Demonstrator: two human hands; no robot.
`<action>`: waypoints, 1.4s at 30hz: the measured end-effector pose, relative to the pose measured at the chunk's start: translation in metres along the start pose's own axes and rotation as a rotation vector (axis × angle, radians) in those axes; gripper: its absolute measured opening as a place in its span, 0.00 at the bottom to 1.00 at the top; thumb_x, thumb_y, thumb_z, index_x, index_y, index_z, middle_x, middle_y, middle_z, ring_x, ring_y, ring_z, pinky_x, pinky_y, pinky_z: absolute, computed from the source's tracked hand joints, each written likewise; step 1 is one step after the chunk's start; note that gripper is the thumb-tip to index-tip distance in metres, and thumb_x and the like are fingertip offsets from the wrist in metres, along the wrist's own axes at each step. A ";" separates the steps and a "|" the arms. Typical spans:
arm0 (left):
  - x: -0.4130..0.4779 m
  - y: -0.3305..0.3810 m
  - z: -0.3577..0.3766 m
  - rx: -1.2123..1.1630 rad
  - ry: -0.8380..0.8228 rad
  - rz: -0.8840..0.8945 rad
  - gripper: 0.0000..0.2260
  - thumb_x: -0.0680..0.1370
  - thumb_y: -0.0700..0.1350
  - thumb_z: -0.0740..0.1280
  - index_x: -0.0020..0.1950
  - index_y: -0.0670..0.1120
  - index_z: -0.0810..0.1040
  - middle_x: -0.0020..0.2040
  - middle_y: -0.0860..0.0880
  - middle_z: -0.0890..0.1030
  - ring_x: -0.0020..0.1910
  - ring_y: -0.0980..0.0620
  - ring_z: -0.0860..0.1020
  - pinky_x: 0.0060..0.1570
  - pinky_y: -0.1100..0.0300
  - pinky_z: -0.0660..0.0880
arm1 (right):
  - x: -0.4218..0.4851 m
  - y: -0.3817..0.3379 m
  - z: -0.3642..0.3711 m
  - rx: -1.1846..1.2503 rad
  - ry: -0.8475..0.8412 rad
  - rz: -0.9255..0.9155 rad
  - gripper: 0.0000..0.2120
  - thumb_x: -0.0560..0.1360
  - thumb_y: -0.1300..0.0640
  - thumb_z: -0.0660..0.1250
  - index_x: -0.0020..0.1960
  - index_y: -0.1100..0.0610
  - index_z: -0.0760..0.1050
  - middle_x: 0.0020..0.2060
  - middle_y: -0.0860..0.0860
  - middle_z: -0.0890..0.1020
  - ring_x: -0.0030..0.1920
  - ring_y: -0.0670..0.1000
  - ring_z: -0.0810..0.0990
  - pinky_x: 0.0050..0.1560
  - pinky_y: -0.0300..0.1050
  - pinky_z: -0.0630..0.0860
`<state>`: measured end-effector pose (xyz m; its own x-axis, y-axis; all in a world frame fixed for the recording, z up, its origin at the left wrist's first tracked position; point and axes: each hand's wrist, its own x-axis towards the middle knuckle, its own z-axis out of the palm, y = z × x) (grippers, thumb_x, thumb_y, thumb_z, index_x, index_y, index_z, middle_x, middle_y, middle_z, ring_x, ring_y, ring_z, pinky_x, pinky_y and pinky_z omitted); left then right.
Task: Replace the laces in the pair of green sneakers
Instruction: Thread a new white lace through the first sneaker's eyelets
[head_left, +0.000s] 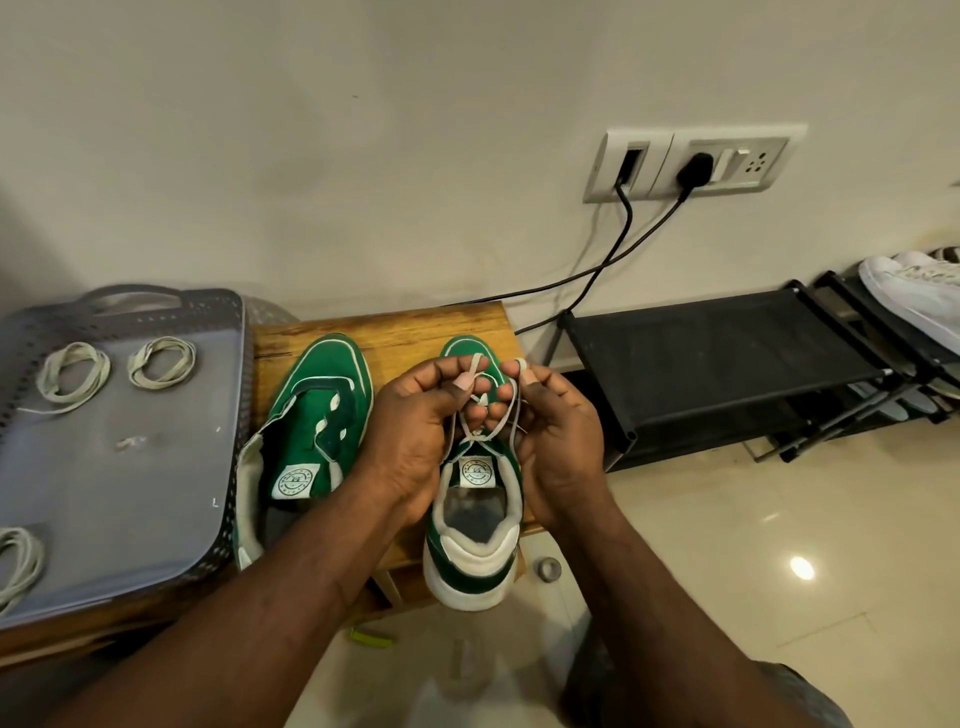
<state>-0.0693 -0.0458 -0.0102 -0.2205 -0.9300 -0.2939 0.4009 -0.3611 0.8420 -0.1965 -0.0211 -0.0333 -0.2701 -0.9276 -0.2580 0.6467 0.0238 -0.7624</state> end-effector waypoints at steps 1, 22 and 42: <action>0.000 0.000 0.000 0.002 -0.002 0.010 0.10 0.82 0.33 0.64 0.57 0.41 0.84 0.43 0.47 0.84 0.36 0.55 0.78 0.38 0.63 0.80 | -0.001 0.000 0.001 0.004 0.000 0.000 0.09 0.84 0.63 0.63 0.58 0.65 0.80 0.39 0.58 0.79 0.36 0.53 0.78 0.41 0.49 0.80; 0.002 0.000 0.002 0.046 0.009 -0.009 0.11 0.81 0.32 0.66 0.61 0.42 0.80 0.52 0.39 0.86 0.40 0.53 0.81 0.40 0.62 0.79 | -0.011 -0.008 0.005 -0.078 0.009 -0.055 0.09 0.82 0.69 0.64 0.60 0.63 0.78 0.43 0.61 0.86 0.37 0.55 0.83 0.40 0.49 0.83; 0.003 0.000 0.003 0.202 0.160 0.013 0.06 0.77 0.41 0.76 0.51 0.41 0.83 0.39 0.46 0.84 0.36 0.55 0.80 0.36 0.60 0.78 | -0.018 -0.012 0.002 -0.721 -0.081 -0.290 0.17 0.79 0.64 0.73 0.63 0.51 0.74 0.43 0.50 0.88 0.46 0.49 0.88 0.51 0.49 0.85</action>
<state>-0.0728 -0.0487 -0.0096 -0.0667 -0.9391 -0.3370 0.2133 -0.3434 0.9147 -0.1974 -0.0058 -0.0184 -0.2871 -0.9573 0.0336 -0.0722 -0.0133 -0.9973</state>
